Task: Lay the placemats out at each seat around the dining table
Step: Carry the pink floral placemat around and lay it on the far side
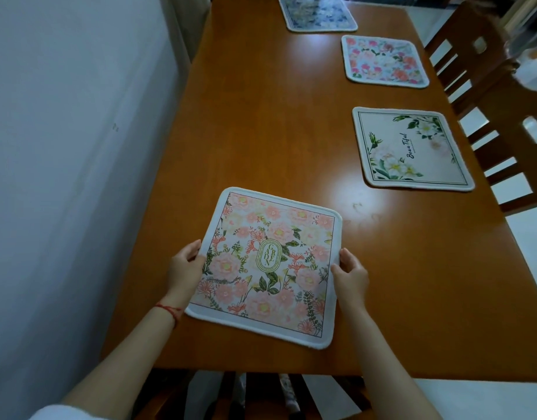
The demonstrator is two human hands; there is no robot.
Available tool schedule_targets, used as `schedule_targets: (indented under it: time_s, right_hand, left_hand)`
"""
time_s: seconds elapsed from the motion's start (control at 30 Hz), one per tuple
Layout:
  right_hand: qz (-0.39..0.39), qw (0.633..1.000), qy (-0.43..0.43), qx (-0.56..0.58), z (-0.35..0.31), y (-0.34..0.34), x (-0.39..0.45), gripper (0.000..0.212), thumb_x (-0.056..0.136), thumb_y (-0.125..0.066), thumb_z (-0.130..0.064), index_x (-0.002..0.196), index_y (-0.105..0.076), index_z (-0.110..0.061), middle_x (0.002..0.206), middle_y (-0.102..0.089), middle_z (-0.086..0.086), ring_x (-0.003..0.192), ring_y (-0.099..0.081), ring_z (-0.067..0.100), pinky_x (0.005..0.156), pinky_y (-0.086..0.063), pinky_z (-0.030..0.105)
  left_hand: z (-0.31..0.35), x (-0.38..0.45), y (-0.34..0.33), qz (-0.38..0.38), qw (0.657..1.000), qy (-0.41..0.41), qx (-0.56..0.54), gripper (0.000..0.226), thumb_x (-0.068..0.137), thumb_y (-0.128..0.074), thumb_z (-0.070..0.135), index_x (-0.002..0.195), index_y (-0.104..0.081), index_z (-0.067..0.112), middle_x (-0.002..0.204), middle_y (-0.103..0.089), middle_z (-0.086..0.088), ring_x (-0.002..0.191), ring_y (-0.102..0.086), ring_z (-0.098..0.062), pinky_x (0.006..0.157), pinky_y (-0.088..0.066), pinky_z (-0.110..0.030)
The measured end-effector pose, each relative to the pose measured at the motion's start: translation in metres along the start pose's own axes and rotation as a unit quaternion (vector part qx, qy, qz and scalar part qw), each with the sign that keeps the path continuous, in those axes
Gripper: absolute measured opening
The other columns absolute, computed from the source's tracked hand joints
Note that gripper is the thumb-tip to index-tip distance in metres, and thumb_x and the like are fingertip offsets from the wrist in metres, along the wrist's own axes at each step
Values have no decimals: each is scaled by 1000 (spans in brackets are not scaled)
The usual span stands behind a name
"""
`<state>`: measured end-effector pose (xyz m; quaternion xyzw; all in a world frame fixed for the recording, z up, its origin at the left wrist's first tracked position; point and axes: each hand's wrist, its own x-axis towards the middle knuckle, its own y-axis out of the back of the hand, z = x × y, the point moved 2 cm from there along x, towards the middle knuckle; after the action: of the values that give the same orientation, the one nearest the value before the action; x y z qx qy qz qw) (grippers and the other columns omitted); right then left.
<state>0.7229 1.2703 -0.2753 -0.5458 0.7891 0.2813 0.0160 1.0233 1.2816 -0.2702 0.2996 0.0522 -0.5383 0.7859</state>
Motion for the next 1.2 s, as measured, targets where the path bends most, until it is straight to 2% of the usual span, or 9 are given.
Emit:
schedule_targets:
  time_s: [0.13,0.2,0.33,0.4,0.53,0.83,1.0,1.13,1.2]
  right_hand:
    - [-18,1000,9,-10,-2,4,12,53,86,-57,0,136,-41,-5,135,-51,11,115,-55,21,83,-54,30]
    - [-30,999,14,-7,-3,6,18,53,85,-57,1,135,-42,-5,135,-51,11,117,-54,23,87,-52,32]
    - [-39,999,18,1,-5,5,26,52,85,-58,1,134,-43,-4,135,-51,10,116,-53,21,86,-50,26]
    - [-42,999,20,6,-5,4,28,52,85,-58,1,134,-43,-4,135,-51,11,119,-53,22,90,-49,29]
    - [-50,999,15,16,-5,-1,27,53,84,-58,2,135,-43,-4,135,-51,11,119,-52,23,87,-47,23]
    - [-63,997,18,35,-2,-8,20,54,83,-59,4,134,-43,-3,135,-51,11,120,-51,22,93,-48,31]
    - [-61,997,16,42,4,-3,13,54,83,-59,4,134,-43,-4,134,-51,11,118,-53,23,89,-49,28]
    - [-58,997,19,36,8,0,11,55,82,-61,2,134,-44,-4,134,-52,12,119,-53,25,94,-49,42]
    - [-57,998,22,32,8,1,10,54,82,-61,2,134,-43,-3,134,-52,13,120,-52,25,97,-48,42]
  left_hand:
    - [-14,-12,-6,8,1000,12,-24,42,91,-48,0,133,-45,3,133,-52,-13,118,-50,-21,79,-45,-21]
    - [-20,-17,-8,16,999,23,-45,42,90,-48,-1,132,-45,4,133,-52,-12,116,-51,-20,76,-48,-22]
    - [-25,-21,-7,16,998,27,-55,44,90,-49,-1,133,-44,5,134,-52,-11,121,-50,-22,94,-48,-38]
    - [-24,-19,-6,12,998,22,-58,45,90,-49,-1,134,-43,4,134,-52,-11,122,-49,-22,96,-47,-37]
    - [-21,-14,-2,9,998,14,-55,47,90,-50,0,135,-41,5,135,-50,-11,123,-47,-22,90,-47,-30]
    - [-26,-15,10,6,999,13,-52,46,89,-50,1,134,-42,6,135,-51,-11,123,-48,-22,99,-46,-44]
    - [-31,-25,9,10,998,14,-56,44,89,-51,0,133,-44,5,134,-52,-11,123,-48,-21,98,-44,-35]
    - [-33,-29,8,9,998,14,-61,44,89,-50,-1,132,-45,4,133,-52,-11,122,-48,-21,92,-43,-28]
    - [-33,-30,8,8,998,13,-60,43,90,-48,-2,133,-44,4,133,-52,-12,122,-48,-21,91,-43,-27]
